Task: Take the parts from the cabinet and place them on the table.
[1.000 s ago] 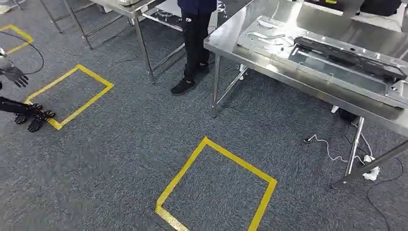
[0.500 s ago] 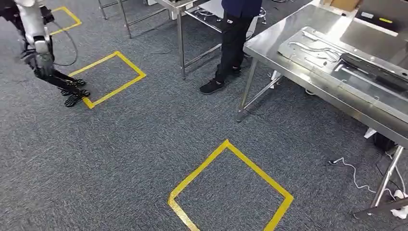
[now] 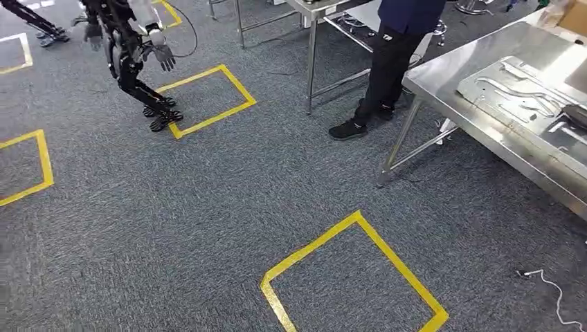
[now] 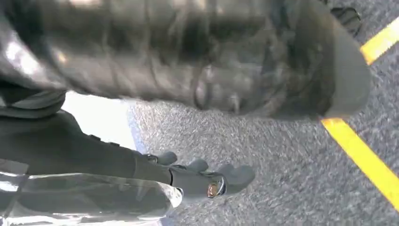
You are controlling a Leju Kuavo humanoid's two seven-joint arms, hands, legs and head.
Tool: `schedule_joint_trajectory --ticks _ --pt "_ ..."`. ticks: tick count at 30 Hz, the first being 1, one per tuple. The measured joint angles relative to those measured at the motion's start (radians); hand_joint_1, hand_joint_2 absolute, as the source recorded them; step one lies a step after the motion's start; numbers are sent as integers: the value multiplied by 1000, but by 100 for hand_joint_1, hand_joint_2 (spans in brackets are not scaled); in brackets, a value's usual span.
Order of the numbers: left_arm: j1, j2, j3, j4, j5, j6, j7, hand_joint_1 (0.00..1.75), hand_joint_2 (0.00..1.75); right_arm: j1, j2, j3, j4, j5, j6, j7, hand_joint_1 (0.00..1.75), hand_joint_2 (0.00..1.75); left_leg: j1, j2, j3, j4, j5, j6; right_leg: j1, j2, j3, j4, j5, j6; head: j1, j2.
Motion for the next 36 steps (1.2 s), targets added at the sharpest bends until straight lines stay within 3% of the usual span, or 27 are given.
schedule_joint_trajectory --ticks 1,3,4,5,6,8,9,10,13,14,15,16,18,19,20,21,23,24,25,27,29,30,31,32,34,35,36 --pt "-2 0 0 0 0 0 0 0 0 2 0 0 0 0 2 -2 0 0 1 30 -32 62 -41 -3 3 -17 0 0 0 -7 -1 0" --pt "-6 0 0 0 -6 1 0 0 0 5 0 0 0 0 5 -5 0 0 4 46 -105 215 -113 -10 9 -54 -2 1 -2 -9 0 0" --pt "-5 0 -3 0 -20 8 3 0 0 6 0 0 0 1 8 -6 0 0 5 49 -130 272 -127 -13 10 -73 -3 1 -3 -9 -1 0" --pt "-3 0 -6 0 -31 13 6 0 0 6 0 0 0 2 10 -7 0 0 6 52 -126 271 -114 -15 11 -90 -3 2 -4 -9 -1 0" --pt "-1 0 -7 0 -32 16 8 0 0 5 0 0 0 3 10 -7 0 0 7 56 -99 225 -84 -15 11 -103 -2 2 -6 -7 -1 0" --pt "1 0 -8 0 -37 18 10 0 0 3 0 0 0 3 10 -7 0 0 7 81 1 49 -6 -11 10 -127 5 5 -11 -1 -1 0" --pt "0 0 -8 0 -36 18 10 0 0 3 0 0 0 4 10 -7 0 0 4 138 44 -31 3 -6 13 -138 9 6 -15 5 -1 0" --pt "-4 -1 -9 0 -31 13 8 0 0 3 0 0 0 5 10 -7 0 0 -2 147 47 -37 2 2 20 -150 9 10 -21 13 0 0" --pt "-2 0 -6 0 -16 11 12 0 0 -7 0 1 0 16 19 -7 0 0 -8 111 34 -35 4 15 19 -175 17 6 -21 25 0 0" --pt "-3 1 -6 0 -12 9 15 0 0 -9 0 2 0 20 21 -7 0 0 1 97 46 -45 11 26 15 -174 20 7 -27 34 0 0" --pt "-4 1 -6 0 -10 9 16 0 0 -8 -1 2 0 22 22 -7 0 0 1 89 48 -50 14 29 9 -125 20 24 -41 40 0 0" --pt "-6 1 -5 0 -10 8 17 0 0 -5 -1 2 0 24 25 -8 0 0 2 78 44 -51 17 37 7 -68 -10 84 -86 40 0 0" --pt "-10 2 -5 0 -10 6 18 0 0 0 -1 2 0 24 25 -10 0 0 0 57 39 -50 20 43 6 -42 -88 246 -167 41 0 0" --pt "-9 3 -5 0 -10 6 18 0 0 1 -1 2 0 24 25 -10 0 0 -2 42 37 -50 21 43 6 -40 -122 310 -185 41 0 0" --pt "-9 4 -5 0 -10 6 18 0 0 3 -1 2 0 24 26 -10 0 0 -2 26 36 -49 21 43 6 -40 -137 336 -178 41 0 0" --pt "-8 5 -5 0 -10 6 19 0 0 3 -1 2 0 25 26 -11 0 0 -2 10 37 -48 21 43 6 -39 -128 309 -147 40 0 0" --pt "-7 5 -5 0 -10 6 19 0 0 3 -1 2 0 25 26 -11 0 0 -2 -21 39 -41 20 40 4 -25 -57 148 -44 36 0 0" --pt "-7 5 -4 0 -10 6 19 0 0 4 -1 2 0 25 26 -11 0 0 -1 -33 37 -37 18 37 2 12 -21 64 -5 32 0 0" --pt "-9 4 -4 0 -10 6 19 0 0 7 -4 2 0 25 26 -11 0 0 -6 -43 28 -29 17 30 2 61 -13 34 -20 28 0 0" --pt "-10 5 -4 0 -9 6 20 0 0 4 -4 2 0 26 26 -11 0 0 2 -62 18 -29 22 16 7 37 -18 32 -16 25 0 0" --pt "-2 5 -3 0 -7 6 24 0 0 -2 -5 2 0 26 27 -10 0 0 3 -88 10 -36 29 -2 7 14 -13 21 -8 11 0 0" --pt "-2 6 -2 0 -6 6 25 0 0 -1 -5 2 0 27 28 -10 0 0 5 -53 9 -18 18 -1 2 -6 -7 11 -3 3 0 0" --pt "-2 6 -2 0 -6 6 25 0 0 1 -5 2 0 27 29 -10 0 0 -1 -11 -3 6 -1 -2 3 -11 -5 7 -2 -3 -1 0" --pt "-5 5 -1 0 -5 6 27 0 0 3 -5 2 0 27 30 -10 0 0 1 23 -39 75 -43 -5 6 -30 -5 6 -2 -11 -1 0" --pt "-9 6 -1 0 -4 6 27 0 0 6 -5 2 0 27 31 -10 0 0 3 45 -118 238 -116 -13 10 -69 -6 7 -6 -14 -1 0" --pt "-9 6 0 0 -3 5 27 0 0 6 -5 2 0 27 31 -10 0 0 4 47 -136 276 -121 -15 11 -83 -6 7 -7 -14 -2 0" --pt "-7 7 0 0 -3 5 27 0 0 6 -5 2 0 27 32 -10 0 0 6 51 -132 272 -108 -17 10 -97 -5 7 -8 -13 -2 0"
